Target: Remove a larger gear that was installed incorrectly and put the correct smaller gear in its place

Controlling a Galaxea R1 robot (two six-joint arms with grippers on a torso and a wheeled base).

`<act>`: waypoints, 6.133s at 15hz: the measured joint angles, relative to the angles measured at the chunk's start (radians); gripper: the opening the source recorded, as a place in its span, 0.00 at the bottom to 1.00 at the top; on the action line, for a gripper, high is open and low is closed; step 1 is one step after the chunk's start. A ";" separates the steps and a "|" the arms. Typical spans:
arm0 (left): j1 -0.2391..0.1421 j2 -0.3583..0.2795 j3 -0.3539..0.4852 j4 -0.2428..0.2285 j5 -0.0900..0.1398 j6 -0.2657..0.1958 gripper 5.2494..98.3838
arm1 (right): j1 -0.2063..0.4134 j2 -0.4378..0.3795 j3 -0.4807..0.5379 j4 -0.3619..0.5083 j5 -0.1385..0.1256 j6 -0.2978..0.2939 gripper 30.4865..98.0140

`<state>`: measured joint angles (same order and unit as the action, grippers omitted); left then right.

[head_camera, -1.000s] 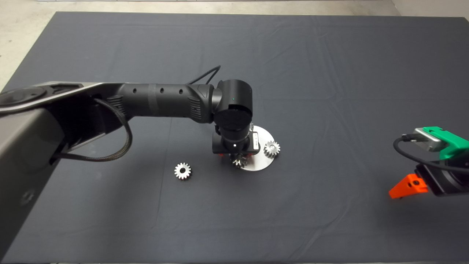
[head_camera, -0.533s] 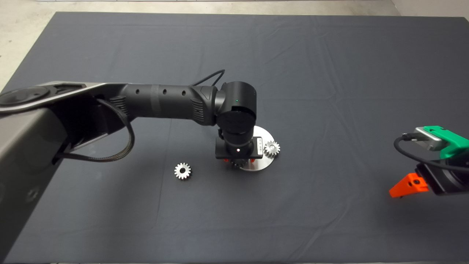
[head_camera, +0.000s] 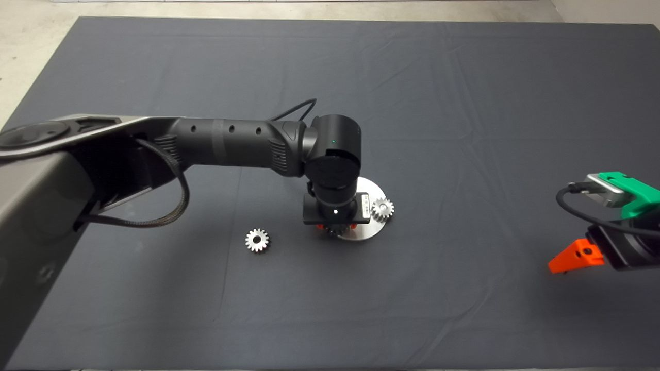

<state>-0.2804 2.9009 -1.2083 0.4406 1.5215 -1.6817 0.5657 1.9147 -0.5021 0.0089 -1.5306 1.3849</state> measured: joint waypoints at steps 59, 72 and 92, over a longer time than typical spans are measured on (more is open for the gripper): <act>-0.186 -0.535 0.265 -0.174 -0.009 0.092 0.33 | 0.031 0.038 0.009 0.015 0.000 0.008 1.00; -0.186 -0.558 0.244 -0.103 -0.002 0.093 0.43 | 0.034 0.041 0.009 0.018 0.000 0.008 1.00; -0.195 -0.492 0.493 -0.158 0.000 -0.230 0.53 | 0.052 0.073 -0.007 0.031 -0.001 0.008 1.00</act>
<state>-0.4751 2.4091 -0.7157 0.2823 1.5211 -1.9112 0.6177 1.9873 -0.5089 0.0396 -1.5313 1.3928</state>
